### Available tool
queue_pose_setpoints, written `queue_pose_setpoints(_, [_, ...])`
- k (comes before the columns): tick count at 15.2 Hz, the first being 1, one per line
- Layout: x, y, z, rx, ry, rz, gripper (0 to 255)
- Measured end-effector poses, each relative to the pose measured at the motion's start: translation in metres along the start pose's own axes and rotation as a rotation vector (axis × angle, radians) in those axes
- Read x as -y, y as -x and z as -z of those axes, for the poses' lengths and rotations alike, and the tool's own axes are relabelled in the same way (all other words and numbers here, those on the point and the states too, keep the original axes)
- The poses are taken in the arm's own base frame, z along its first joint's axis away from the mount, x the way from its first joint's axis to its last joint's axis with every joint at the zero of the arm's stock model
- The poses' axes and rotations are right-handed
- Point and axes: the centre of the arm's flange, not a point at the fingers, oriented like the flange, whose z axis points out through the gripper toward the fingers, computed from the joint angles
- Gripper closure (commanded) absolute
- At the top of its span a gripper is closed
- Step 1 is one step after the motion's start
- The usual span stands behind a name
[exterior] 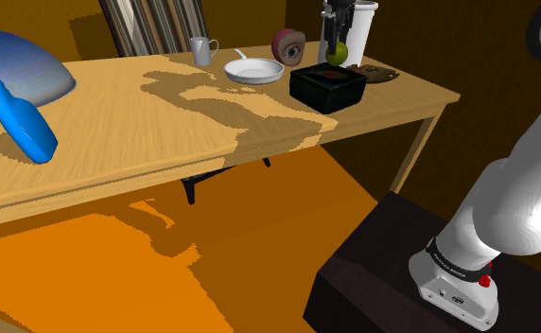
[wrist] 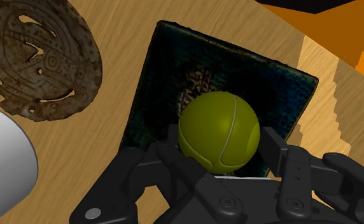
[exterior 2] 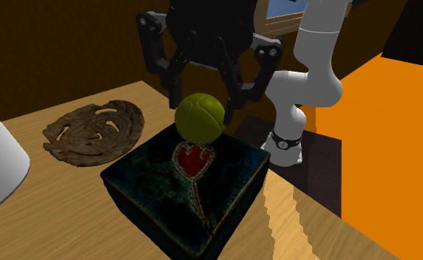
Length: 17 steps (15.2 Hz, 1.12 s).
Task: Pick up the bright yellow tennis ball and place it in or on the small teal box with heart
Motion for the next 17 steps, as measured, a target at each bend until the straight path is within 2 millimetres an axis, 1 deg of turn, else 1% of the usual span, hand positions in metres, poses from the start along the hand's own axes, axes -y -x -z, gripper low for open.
queue_pose_setpoints(6, [0.005,-0.003,-0.03,0.0,0.0,0.0,255])
queue_pose_setpoints(12, [0.006,-0.002,-0.031,-0.008,0.001,0.0,255])
queue_pose_setpoints(13, [0.006,-0.002,-0.031,-0.008,0.001,0.001,0])
queue_pose_setpoints(17, [0.005,-0.002,-0.034,-0.001,0.0,0.0,0])
